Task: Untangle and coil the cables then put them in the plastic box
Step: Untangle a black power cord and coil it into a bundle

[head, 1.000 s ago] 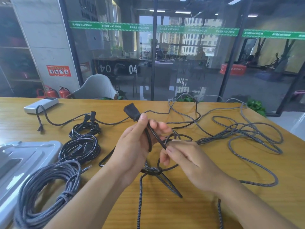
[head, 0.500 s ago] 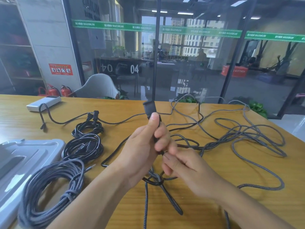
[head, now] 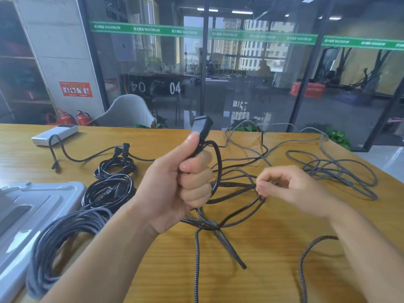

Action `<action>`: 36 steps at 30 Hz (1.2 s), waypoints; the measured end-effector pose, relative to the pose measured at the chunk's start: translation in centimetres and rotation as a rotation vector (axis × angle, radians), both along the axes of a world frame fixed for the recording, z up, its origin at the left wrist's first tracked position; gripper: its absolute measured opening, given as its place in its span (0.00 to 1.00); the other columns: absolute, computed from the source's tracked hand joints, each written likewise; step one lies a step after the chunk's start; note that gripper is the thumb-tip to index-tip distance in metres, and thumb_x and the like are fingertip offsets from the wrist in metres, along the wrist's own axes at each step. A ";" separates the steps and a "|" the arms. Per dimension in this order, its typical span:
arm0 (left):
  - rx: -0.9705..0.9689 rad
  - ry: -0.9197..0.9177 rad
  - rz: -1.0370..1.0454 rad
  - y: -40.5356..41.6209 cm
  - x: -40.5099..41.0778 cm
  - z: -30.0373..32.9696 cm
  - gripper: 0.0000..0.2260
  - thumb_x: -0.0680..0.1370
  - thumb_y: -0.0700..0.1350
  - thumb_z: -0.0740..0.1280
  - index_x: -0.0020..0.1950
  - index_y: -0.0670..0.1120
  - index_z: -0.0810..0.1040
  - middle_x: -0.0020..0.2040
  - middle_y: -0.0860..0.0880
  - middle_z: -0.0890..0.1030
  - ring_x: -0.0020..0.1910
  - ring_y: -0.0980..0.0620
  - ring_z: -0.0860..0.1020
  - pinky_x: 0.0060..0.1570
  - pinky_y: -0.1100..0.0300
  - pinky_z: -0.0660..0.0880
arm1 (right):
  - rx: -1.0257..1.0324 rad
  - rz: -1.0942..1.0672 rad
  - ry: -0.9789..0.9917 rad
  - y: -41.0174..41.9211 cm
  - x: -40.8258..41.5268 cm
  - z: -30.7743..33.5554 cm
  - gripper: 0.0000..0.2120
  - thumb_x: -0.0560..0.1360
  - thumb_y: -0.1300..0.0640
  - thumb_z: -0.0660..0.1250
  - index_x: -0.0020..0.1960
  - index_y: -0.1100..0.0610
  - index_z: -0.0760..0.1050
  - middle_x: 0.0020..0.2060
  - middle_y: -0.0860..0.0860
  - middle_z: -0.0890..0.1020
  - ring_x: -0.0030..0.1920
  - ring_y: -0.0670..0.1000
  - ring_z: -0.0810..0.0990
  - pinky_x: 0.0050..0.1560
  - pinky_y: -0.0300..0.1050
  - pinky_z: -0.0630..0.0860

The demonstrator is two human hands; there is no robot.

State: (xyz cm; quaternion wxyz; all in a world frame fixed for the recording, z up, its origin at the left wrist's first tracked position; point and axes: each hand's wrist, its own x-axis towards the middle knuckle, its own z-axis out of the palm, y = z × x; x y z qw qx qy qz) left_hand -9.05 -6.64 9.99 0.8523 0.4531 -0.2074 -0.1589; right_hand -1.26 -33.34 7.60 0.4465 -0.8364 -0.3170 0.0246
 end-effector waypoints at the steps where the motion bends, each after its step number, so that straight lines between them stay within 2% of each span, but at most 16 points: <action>1: 0.020 0.003 -0.023 -0.2 0.0 -0.1 0.21 0.82 0.59 0.59 0.32 0.52 0.60 0.26 0.56 0.55 0.24 0.55 0.52 0.26 0.60 0.49 | 0.056 -0.068 -0.031 0.4 -0.1 -0.1 0.08 0.76 0.48 0.71 0.40 0.48 0.85 0.37 0.50 0.85 0.40 0.48 0.83 0.46 0.38 0.79; 3: 0.081 0.013 -0.034 -0.7 0.0 -0.3 0.21 0.81 0.59 0.59 0.31 0.52 0.61 0.25 0.56 0.57 0.24 0.55 0.52 0.25 0.61 0.50 | 0.164 -0.221 -0.113 1.6 -0.5 -0.4 0.10 0.74 0.45 0.72 0.40 0.50 0.85 0.33 0.50 0.84 0.35 0.48 0.83 0.38 0.36 0.79; 5: 0.178 0.004 -0.014 -1.4 0.0 -0.7 0.21 0.80 0.60 0.59 0.30 0.52 0.63 0.25 0.56 0.58 0.24 0.56 0.53 0.25 0.61 0.50 | 0.170 -0.375 -0.301 2.7 -1.0 -0.7 0.14 0.75 0.43 0.73 0.38 0.52 0.83 0.29 0.50 0.81 0.29 0.47 0.79 0.31 0.35 0.73; 8: 0.336 -0.069 0.023 -2.2 0.0 -1.1 0.22 0.81 0.60 0.57 0.31 0.51 0.63 0.27 0.55 0.57 0.25 0.55 0.53 0.27 0.60 0.49 | 0.214 -0.485 -0.462 4.0 -1.6 -0.9 0.21 0.77 0.44 0.73 0.33 0.57 0.78 0.25 0.50 0.75 0.28 0.50 0.72 0.31 0.39 0.66; 10: 0.419 -0.121 0.046 -2.6 0.0 -1.3 0.23 0.83 0.60 0.57 0.32 0.50 0.63 0.28 0.53 0.57 0.27 0.54 0.52 0.27 0.60 0.51 | 0.312 -0.471 -0.367 4.5 -2.0 -0.7 0.23 0.79 0.45 0.72 0.34 0.60 0.76 0.24 0.50 0.70 0.28 0.47 0.66 0.31 0.40 0.63; 13: 0.532 -0.173 0.111 -3.3 0.1 -1.9 0.24 0.86 0.59 0.56 0.33 0.50 0.65 0.30 0.52 0.59 0.28 0.52 0.55 0.28 0.62 0.56 | 0.478 -0.373 -0.106 4.9 -2.7 -0.3 0.21 0.83 0.46 0.67 0.39 0.62 0.77 0.26 0.46 0.65 0.28 0.46 0.63 0.29 0.39 0.60; 15: 0.609 -0.196 0.181 -3.7 0.2 -2.2 0.24 0.87 0.60 0.54 0.34 0.49 0.65 0.31 0.52 0.59 0.29 0.52 0.56 0.29 0.63 0.58 | 0.614 -0.259 0.065 5.1 -3.2 -0.2 0.21 0.87 0.49 0.61 0.42 0.60 0.79 0.30 0.50 0.67 0.29 0.48 0.63 0.28 0.43 0.58; 17: 0.673 -0.222 0.260 -4.1 0.3 -2.5 0.24 0.87 0.60 0.52 0.35 0.48 0.64 0.31 0.52 0.59 0.30 0.52 0.56 0.29 0.64 0.58 | 0.642 -0.160 0.116 5.3 -3.7 0.0 0.19 0.85 0.53 0.57 0.47 0.59 0.83 0.35 0.54 0.71 0.32 0.51 0.68 0.25 0.47 0.65; 19: 0.705 -0.253 0.324 -4.6 0.3 -2.7 0.24 0.85 0.61 0.51 0.37 0.45 0.63 0.33 0.51 0.59 0.31 0.52 0.56 0.30 0.63 0.58 | 0.538 -0.123 0.054 5.4 -4.2 0.0 0.17 0.80 0.56 0.56 0.52 0.55 0.85 0.39 0.56 0.78 0.36 0.52 0.75 0.30 0.49 0.78; 22: 0.683 -0.299 0.399 -5.1 0.3 -3.0 0.23 0.84 0.61 0.52 0.37 0.45 0.60 0.33 0.50 0.58 0.32 0.52 0.56 0.30 0.66 0.58 | 0.353 -0.109 -0.147 5.2 -4.7 -0.1 0.16 0.81 0.60 0.58 0.57 0.50 0.83 0.49 0.48 0.81 0.49 0.51 0.83 0.44 0.52 0.84; 24: 0.667 -0.331 0.451 -5.3 0.3 -3.1 0.23 0.84 0.61 0.53 0.35 0.47 0.59 0.33 0.52 0.58 0.32 0.52 0.56 0.29 0.68 0.59 | 0.232 -0.091 -0.287 5.1 -4.9 -0.3 0.15 0.82 0.61 0.58 0.60 0.53 0.82 0.56 0.45 0.80 0.56 0.53 0.81 0.53 0.55 0.81; 27: 0.663 -0.343 0.512 -5.3 0.3 -3.1 0.23 0.83 0.62 0.55 0.32 0.51 0.61 0.30 0.56 0.60 0.30 0.53 0.57 0.29 0.65 0.57 | 0.030 -0.106 -0.452 5.4 -5.5 -0.2 0.20 0.82 0.58 0.56 0.70 0.53 0.77 0.71 0.41 0.73 0.73 0.47 0.71 0.70 0.47 0.70; 30: 0.631 -0.337 0.569 -5.2 0.1 -2.9 0.24 0.84 0.59 0.57 0.32 0.48 0.62 0.29 0.53 0.60 0.29 0.53 0.57 0.29 0.63 0.57 | 0.030 0.060 -0.275 5.7 -6.1 -0.2 0.29 0.81 0.57 0.55 0.83 0.49 0.60 0.80 0.35 0.61 0.81 0.38 0.55 0.80 0.43 0.54; 32: 0.592 -0.317 0.597 -5.3 0.1 -2.7 0.25 0.86 0.54 0.57 0.31 0.45 0.62 0.30 0.50 0.60 0.31 0.51 0.57 0.30 0.62 0.57 | 0.121 0.169 -0.049 5.8 -6.2 -0.4 0.34 0.80 0.56 0.56 0.84 0.44 0.54 0.81 0.32 0.57 0.80 0.34 0.51 0.81 0.42 0.53; 34: 0.562 -0.275 0.643 -5.3 0.1 -2.4 0.24 0.87 0.49 0.57 0.34 0.38 0.63 0.33 0.45 0.60 0.33 0.45 0.58 0.31 0.60 0.57 | 0.274 0.177 0.126 6.4 -6.1 -0.7 0.35 0.78 0.55 0.58 0.83 0.40 0.55 0.79 0.31 0.60 0.77 0.30 0.57 0.78 0.36 0.61; 36: 0.540 -0.243 0.722 -4.7 0.3 -2.0 0.20 0.87 0.45 0.56 0.37 0.38 0.67 0.32 0.46 0.63 0.31 0.46 0.61 0.32 0.59 0.60 | 0.365 0.132 0.223 7.1 -6.0 -1.3 0.31 0.78 0.53 0.63 0.80 0.39 0.62 0.75 0.33 0.69 0.73 0.31 0.67 0.70 0.34 0.69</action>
